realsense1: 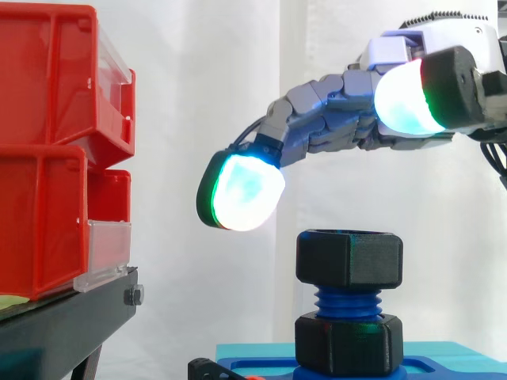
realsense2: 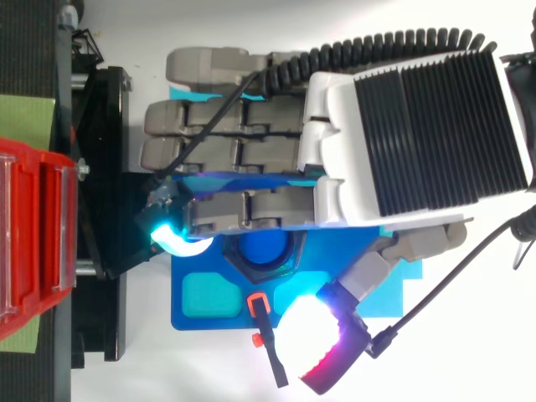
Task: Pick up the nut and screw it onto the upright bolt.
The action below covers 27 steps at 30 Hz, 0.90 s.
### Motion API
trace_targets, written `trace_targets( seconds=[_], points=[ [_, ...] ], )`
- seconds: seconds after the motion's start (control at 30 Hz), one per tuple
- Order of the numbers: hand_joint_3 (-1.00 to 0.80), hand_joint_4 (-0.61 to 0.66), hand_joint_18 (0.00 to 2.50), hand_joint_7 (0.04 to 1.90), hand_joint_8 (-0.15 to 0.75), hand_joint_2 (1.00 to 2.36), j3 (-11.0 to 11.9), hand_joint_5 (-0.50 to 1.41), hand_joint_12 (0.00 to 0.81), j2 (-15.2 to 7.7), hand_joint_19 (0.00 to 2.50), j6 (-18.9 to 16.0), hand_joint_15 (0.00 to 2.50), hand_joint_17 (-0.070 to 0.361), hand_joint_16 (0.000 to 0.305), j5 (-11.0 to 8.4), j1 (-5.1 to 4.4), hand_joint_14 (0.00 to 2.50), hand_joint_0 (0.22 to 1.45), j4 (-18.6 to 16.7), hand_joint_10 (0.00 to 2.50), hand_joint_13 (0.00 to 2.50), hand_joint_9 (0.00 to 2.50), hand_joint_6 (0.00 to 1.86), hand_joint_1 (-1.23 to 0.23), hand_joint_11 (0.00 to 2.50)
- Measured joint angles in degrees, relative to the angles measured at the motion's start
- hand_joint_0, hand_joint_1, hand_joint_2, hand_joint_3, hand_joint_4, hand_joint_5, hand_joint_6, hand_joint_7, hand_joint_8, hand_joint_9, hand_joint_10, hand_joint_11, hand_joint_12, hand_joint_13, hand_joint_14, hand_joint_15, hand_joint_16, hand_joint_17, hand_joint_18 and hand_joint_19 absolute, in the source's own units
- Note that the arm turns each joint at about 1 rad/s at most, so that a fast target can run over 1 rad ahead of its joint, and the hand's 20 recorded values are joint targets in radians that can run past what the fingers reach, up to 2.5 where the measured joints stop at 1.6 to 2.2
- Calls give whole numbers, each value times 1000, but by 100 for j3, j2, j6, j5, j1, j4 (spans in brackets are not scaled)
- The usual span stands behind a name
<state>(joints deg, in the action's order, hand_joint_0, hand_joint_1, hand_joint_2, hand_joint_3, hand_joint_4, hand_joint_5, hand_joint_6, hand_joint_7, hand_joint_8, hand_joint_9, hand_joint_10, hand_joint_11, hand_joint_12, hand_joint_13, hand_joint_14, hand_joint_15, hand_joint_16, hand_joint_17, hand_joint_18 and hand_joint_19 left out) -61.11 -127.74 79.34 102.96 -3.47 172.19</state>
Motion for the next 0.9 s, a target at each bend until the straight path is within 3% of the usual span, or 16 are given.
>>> trace_targets(
  seconds=[0.53,0.9],
  points=[
    [-500,190,0,688,254,1000,-46,-145,378,0,0,-23,0,128,57,-4,-30,0,427,16,0,0,288,502,-206,0],
    [-500,196,0,693,259,1000,-48,-144,379,-1,0,-22,0,124,55,9,39,0,429,63,0,0,314,502,-209,0]
  ],
)
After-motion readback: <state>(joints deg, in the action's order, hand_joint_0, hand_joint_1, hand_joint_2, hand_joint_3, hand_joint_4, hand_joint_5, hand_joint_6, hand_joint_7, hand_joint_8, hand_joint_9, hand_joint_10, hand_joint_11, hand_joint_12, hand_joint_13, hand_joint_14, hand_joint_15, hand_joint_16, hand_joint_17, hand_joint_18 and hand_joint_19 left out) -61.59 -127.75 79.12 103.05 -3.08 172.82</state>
